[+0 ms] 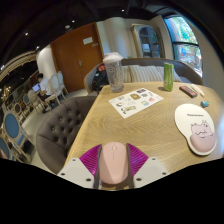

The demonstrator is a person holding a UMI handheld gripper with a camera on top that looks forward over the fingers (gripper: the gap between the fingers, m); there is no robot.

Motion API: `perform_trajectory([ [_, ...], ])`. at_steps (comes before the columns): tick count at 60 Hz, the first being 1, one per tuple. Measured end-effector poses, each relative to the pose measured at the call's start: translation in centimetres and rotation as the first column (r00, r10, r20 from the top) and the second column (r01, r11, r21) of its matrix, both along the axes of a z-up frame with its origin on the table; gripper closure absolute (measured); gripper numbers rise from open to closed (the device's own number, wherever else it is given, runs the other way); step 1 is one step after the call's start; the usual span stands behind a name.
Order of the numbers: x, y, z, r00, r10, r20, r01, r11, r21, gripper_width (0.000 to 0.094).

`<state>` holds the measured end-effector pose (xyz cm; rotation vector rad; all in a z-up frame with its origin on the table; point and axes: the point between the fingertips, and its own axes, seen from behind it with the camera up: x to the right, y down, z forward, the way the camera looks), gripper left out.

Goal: Arrange mouse

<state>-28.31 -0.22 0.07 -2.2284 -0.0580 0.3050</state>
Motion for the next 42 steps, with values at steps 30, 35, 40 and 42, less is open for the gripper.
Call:
perform_trajectory([
  [30,31.0,9.4,5.8,0.959,-0.233,0.159,0.205,0.963,0.174,0.0549],
  [35,31.6,10.4,3.8,0.962,-0.220,0.164,0.195,0.968,0.155,0.0543],
  [40,31.8,10.6,1.3,0.963,-0.202,0.180,0.183,0.976,0.118,0.0542],
  [42,31.5,10.6,0.3,0.967,-0.192,0.170,0.179,0.980,0.092,0.0542],
])
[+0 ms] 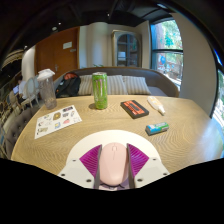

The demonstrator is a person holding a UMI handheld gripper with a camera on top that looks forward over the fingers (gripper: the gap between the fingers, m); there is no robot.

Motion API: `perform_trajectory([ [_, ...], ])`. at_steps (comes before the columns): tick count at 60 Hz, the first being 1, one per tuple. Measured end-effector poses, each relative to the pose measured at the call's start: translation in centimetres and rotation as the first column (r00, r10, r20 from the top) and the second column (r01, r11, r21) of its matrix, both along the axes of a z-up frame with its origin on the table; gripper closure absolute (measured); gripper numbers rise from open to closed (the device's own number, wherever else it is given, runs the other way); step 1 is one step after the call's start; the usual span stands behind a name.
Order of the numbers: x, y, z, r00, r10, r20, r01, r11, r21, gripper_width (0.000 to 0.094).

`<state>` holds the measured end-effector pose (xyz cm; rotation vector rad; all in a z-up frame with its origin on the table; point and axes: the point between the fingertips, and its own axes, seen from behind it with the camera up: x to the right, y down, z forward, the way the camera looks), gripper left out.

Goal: Arrange mouse

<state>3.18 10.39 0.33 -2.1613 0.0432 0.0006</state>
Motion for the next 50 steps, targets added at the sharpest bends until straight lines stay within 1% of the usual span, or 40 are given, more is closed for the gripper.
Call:
perform_trajectory([
  [2,0.0,-0.3,-1.2,1.000,0.004,0.000,-0.004,1.000,-0.030,0.0531],
  [4,0.1,0.1,-0.7,1.000,0.005,-0.001,-0.005,1.000,0.004,0.0531],
  [6,0.1,-0.2,-1.2,1.000,0.006,-0.001,-0.006,1.000,-0.021,0.0528],
  [11,0.0,-0.1,-1.1,1.000,0.014,0.010,-0.013,0.999,-0.045,0.0499],
  [16,0.0,-0.7,-1.4,1.000,0.005,0.012,-0.004,0.992,-0.127,0.0427],
  [17,0.0,-1.0,-1.4,1.000,0.001,0.006,0.000,0.989,-0.150,0.0406],
  [19,-0.1,-1.6,-1.1,1.000,-0.016,-0.005,0.015,0.983,-0.180,0.0325],
  [20,-0.2,-1.6,-0.6,1.000,-0.023,-0.009,0.021,0.984,-0.178,0.0230],
  [21,-0.3,-1.7,0.0,1.000,-0.029,-0.009,0.027,0.984,-0.174,0.0213],
  [24,-0.4,-2.2,2.0,0.999,-0.049,0.003,0.049,0.987,-0.152,0.0040],
  [25,-0.5,-2.4,2.6,0.998,-0.055,0.009,0.056,0.988,-0.147,0.0083],
  [28,-0.9,-3.4,4.3,0.997,-0.073,0.025,0.076,0.986,-0.149,0.0096],
  [33,-2.2,-5.5,7.4,0.992,-0.117,0.037,0.121,0.983,-0.141,0.0092],
  [42,-5.8,-10.3,12.5,0.984,-0.178,0.006,0.178,0.979,-0.097,0.0081],
  [50,-7.4,-16.3,13.5,0.958,-0.282,-0.060,0.272,0.953,-0.131,0.0081],
])
